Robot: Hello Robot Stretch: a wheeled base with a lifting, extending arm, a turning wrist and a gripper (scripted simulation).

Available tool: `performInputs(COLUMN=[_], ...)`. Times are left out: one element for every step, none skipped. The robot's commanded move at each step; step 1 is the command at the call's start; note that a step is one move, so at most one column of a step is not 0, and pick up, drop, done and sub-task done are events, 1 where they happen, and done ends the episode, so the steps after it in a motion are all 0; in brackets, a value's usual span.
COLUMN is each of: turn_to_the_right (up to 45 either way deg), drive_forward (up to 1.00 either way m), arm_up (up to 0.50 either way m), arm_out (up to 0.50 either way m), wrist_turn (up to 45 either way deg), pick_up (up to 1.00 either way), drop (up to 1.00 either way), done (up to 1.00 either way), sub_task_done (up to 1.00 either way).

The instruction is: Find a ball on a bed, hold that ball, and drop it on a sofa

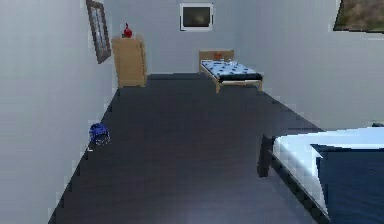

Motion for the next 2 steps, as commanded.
performInputs(turn_to_the_right=[0.0,0.0], drive_forward=[1.00,0.75], arm_up=[0.00,0.00], arm_out=[0.00,0.00], wrist_turn=[0.0,0.0], pick_up=[0.00,0.00], drop=[0.00,0.00], done=[0.00,0.00], sub_task_done=[0.00,0.00])
